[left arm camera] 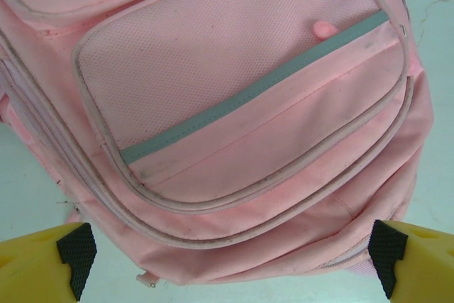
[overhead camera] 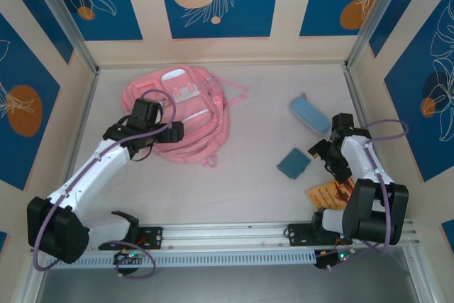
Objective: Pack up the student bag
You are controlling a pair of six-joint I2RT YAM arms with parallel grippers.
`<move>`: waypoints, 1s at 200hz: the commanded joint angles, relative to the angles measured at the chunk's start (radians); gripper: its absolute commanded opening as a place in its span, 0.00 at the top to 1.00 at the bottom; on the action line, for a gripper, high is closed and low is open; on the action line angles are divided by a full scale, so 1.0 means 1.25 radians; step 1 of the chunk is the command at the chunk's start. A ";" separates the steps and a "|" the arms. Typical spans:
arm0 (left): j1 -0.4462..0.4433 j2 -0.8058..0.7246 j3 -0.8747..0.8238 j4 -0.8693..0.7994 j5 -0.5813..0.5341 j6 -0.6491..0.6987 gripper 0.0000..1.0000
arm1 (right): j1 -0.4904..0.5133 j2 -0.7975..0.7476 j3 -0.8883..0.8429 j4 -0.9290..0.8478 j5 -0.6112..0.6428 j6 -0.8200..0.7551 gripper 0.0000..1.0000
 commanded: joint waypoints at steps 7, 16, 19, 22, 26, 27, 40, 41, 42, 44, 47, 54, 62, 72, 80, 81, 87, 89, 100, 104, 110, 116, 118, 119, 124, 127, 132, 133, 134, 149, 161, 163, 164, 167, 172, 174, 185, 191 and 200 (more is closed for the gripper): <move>0.011 -0.014 -0.021 0.028 0.012 -0.005 0.00 | -0.043 0.001 -0.048 0.025 -0.044 0.003 0.01; 0.010 -0.012 -0.021 0.031 0.013 -0.005 0.00 | -0.058 0.014 -0.057 0.038 -0.066 0.005 0.01; 0.012 -0.010 -0.021 0.031 0.013 -0.005 0.00 | -0.063 0.018 -0.060 0.040 -0.071 0.007 0.00; 0.010 -0.008 -0.020 0.032 0.014 -0.005 0.00 | -0.066 0.022 -0.063 0.042 -0.075 0.008 0.00; 0.010 -0.006 -0.019 0.034 0.017 -0.005 0.00 | -0.069 0.025 -0.065 0.047 -0.082 0.008 0.00; 0.011 -0.005 -0.019 0.034 0.018 -0.005 0.00 | -0.069 0.025 -0.067 0.048 -0.085 0.008 0.00; 0.011 0.002 -0.016 0.036 0.026 -0.005 0.00 | -0.071 0.033 -0.079 0.066 -0.106 0.007 0.00; 0.011 0.003 -0.016 0.037 0.027 -0.005 0.00 | -0.072 0.034 -0.079 0.066 -0.108 0.007 0.00; 0.011 0.003 -0.016 0.037 0.028 -0.005 0.00 | -0.072 0.034 -0.080 0.067 -0.110 0.007 0.00; 0.011 0.004 -0.016 0.037 0.030 -0.005 0.00 | -0.071 0.035 -0.082 0.071 -0.115 0.006 0.00; 0.011 0.005 -0.016 0.038 0.033 -0.005 0.00 | -0.071 0.036 -0.084 0.074 -0.123 0.006 0.00; 0.011 0.007 -0.016 0.042 0.042 -0.001 0.00 | -0.071 0.039 -0.089 0.084 -0.146 0.005 0.01; 0.011 0.008 -0.018 0.048 0.053 0.001 0.00 | -0.070 0.043 -0.099 0.099 -0.187 0.008 0.02; 0.011 0.005 -0.021 0.055 0.061 0.002 0.00 | -0.066 0.047 -0.113 0.125 -0.267 0.018 0.04; 0.011 0.002 -0.024 0.059 0.064 0.003 0.00 | -0.050 0.050 -0.124 0.148 -0.314 0.034 0.05; 0.011 0.001 -0.024 0.060 0.065 0.003 0.00 | -0.049 0.050 -0.125 0.151 -0.317 0.037 0.05; 0.010 -0.001 -0.026 0.062 0.065 0.002 0.00 | -0.032 0.054 -0.128 0.162 -0.332 0.047 0.05; 0.011 -0.002 -0.027 0.063 0.065 0.001 0.00 | -0.026 0.055 -0.129 0.164 -0.334 0.053 0.05; 0.011 -0.004 -0.025 0.063 0.066 0.001 0.00 | 0.010 0.060 -0.129 0.179 -0.338 0.076 0.06; 0.011 -0.004 -0.023 0.061 0.066 0.001 0.00 | 0.019 0.061 -0.129 0.183 -0.337 0.084 0.06; 0.010 -0.005 -0.021 0.059 0.066 0.001 0.00 | 0.038 0.065 -0.128 0.190 -0.337 0.098 0.06; 0.011 -0.005 -0.018 0.056 0.067 0.001 0.00 | 0.053 0.069 -0.127 0.199 -0.340 0.108 0.06; 0.011 -0.006 -0.017 0.055 0.067 0.001 0.00 | 0.058 0.072 -0.126 0.201 -0.342 0.110 0.06; 0.011 -0.006 -0.017 0.055 0.067 0.001 0.00 | 0.061 0.072 -0.125 0.202 -0.343 0.110 0.06; 0.011 -0.007 -0.017 0.054 0.068 0.000 0.00 | 0.075 0.078 -0.121 0.207 -0.344 0.117 0.06; 0.011 -0.007 -0.017 0.053 0.068 0.000 0.00 | 0.082 0.080 -0.119 0.208 -0.346 0.123 0.06; 0.011 -0.009 -0.017 0.053 0.068 0.000 0.00 | 0.095 0.086 -0.113 0.213 -0.346 0.131 0.07; 0.011 -0.009 -0.017 0.053 0.068 0.000 0.00 | 0.097 0.087 -0.113 0.214 -0.346 0.132 0.07; 0.011 -0.009 -0.017 0.053 0.067 0.000 0.00 | 0.100 0.088 -0.111 0.215 -0.347 0.133 0.07; 0.011 -0.011 -0.017 0.049 0.068 0.000 0.00 | 0.145 0.106 -0.095 0.229 -0.349 0.153 0.07; 0.011 -0.010 -0.017 0.045 0.069 -0.001 0.00 | 0.183 0.124 -0.084 0.242 -0.353 0.172 0.07; 0.010 -0.010 -0.017 0.046 0.069 -0.001 0.00 | 0.191 0.127 -0.082 0.246 -0.354 0.174 0.07; 0.011 -0.009 -0.017 0.046 0.070 -0.001 0.00 | 0.194 0.128 -0.081 0.247 -0.355 0.175 0.07; 0.011 -0.008 -0.017 0.046 0.071 -0.001 0.00 | 0.203 0.132 -0.078 0.252 -0.356 0.181 0.07; 0.011 -0.005 -0.017 0.044 0.073 -0.001 0.00 | 0.219 0.140 -0.074 0.259 -0.355 0.189 0.07; 0.010 -0.005 -0.017 0.043 0.074 -0.002 0.00 | 0.226 0.144 -0.073 0.261 -0.354 0.192 0.07; 0.011 0.002 -0.014 0.041 0.078 -0.003 0.00 | 0.257 0.162 -0.062 0.277 -0.358 0.204 0.08; 0.011 0.006 -0.013 0.039 0.082 -0.004 0.00 | 0.275 0.172 -0.054 0.285 -0.358 0.212 0.08; 0.010 0.012 -0.010 0.036 0.088 -0.004 0.00 | 0.303 0.189 -0.043 0.295 -0.358 0.219 0.08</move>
